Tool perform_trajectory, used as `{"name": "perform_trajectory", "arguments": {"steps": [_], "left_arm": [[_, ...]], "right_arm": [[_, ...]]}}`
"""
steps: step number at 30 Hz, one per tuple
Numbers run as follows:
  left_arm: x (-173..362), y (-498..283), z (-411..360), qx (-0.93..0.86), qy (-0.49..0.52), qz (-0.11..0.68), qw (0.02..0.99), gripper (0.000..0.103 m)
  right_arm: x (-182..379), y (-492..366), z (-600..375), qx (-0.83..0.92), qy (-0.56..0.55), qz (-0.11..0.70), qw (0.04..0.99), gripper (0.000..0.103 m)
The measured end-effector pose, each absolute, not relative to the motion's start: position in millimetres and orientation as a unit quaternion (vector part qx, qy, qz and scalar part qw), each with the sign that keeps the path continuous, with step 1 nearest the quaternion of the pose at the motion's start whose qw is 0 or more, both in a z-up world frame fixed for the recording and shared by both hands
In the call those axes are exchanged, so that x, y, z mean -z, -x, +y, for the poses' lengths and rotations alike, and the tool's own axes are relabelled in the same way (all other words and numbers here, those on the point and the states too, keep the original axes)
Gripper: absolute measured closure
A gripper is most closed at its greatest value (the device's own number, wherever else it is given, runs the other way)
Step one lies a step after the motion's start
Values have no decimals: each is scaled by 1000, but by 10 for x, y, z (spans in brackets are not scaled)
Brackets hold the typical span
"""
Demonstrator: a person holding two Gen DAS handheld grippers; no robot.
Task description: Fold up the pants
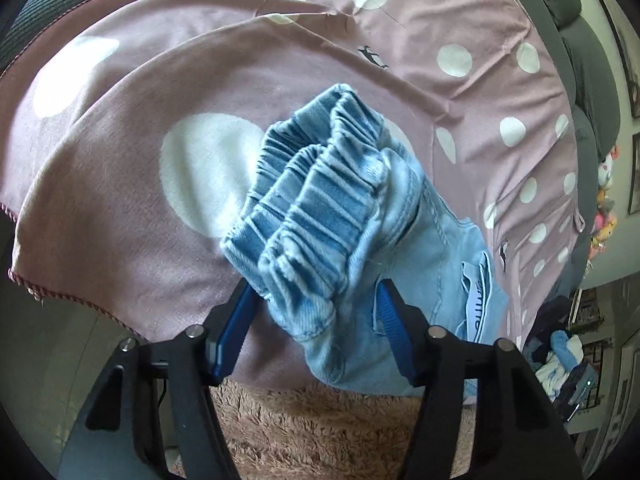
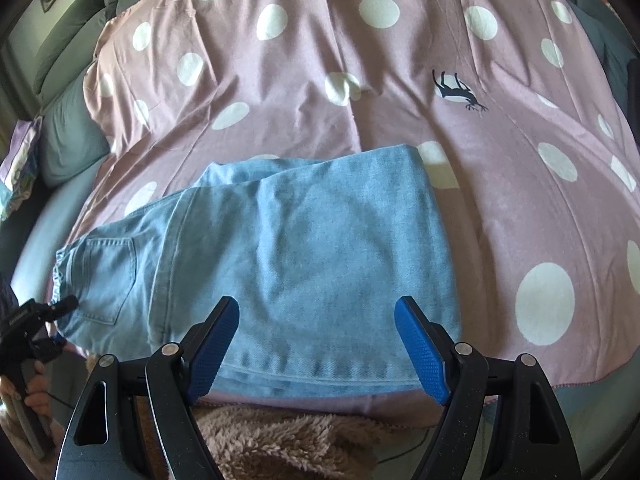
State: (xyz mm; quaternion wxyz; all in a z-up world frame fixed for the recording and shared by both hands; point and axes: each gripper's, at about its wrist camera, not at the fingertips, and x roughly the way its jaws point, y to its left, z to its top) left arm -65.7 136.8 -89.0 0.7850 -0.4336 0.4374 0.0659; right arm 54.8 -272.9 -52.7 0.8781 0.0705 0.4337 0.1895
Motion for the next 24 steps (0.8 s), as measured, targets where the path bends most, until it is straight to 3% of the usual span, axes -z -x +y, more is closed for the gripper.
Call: {"name": "perform_trajectory", "arguments": {"steps": [8,10,13,24], "left_arm": [[908,640,1357,-67,439,397,803,51],[911,634,1339,-54,438,393,807,67],[858,642,1342,-25,464,379,801,74],[-111,478,570,56,334,314,887,76]], "right_arm": [[538,-544,-2654,-197,-67,435,876,23],[547,-536,-2649,-198,-69,436,875,23],[547,-541,-2648,-197,-67,438,875,23],[503,-523,-2788,-186,-79,429,880,23]]}}
